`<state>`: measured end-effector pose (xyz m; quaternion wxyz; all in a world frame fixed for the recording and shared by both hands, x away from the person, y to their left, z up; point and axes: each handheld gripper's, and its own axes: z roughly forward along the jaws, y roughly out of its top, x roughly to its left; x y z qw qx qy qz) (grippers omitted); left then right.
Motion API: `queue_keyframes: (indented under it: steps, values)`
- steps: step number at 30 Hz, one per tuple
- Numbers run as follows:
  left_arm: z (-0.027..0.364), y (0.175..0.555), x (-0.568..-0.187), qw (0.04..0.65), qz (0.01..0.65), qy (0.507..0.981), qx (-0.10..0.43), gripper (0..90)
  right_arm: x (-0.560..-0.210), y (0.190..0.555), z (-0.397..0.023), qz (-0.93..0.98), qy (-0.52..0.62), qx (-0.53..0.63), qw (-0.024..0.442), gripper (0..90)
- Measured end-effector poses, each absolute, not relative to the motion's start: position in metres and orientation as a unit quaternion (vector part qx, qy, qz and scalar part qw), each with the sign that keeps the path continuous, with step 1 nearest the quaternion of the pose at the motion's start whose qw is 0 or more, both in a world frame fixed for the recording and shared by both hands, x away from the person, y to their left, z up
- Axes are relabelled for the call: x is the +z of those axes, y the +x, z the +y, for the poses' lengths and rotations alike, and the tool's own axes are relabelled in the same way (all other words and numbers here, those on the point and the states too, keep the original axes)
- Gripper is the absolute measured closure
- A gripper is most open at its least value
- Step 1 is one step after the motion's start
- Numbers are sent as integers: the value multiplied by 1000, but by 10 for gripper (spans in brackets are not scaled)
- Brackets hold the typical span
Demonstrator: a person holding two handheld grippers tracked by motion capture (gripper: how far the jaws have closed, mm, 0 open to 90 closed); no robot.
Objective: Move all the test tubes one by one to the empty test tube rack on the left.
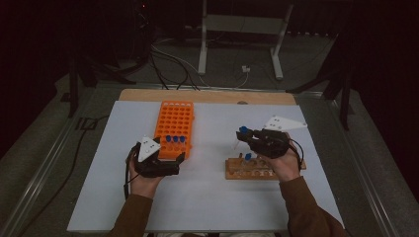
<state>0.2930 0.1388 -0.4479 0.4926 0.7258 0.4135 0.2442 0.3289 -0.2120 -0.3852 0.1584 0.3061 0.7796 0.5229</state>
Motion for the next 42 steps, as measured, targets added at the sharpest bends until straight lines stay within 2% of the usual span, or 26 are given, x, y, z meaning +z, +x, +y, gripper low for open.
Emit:
queue_keyframes:
  steps: [12,28,36,42]
  values:
    - [120,297,-435,498,394,737,232,14,-382,334,-197,781,304,525,149,766]
    - [82,303,-427,509,357,757,199,90,-386,335,-165,793,289,520,128,766]
    - [62,305,-427,515,342,763,190,254,-388,333,-154,796,284,521,122,766]
    - [55,304,-427,526,330,760,192,488,-390,333,-151,796,282,522,119,766]
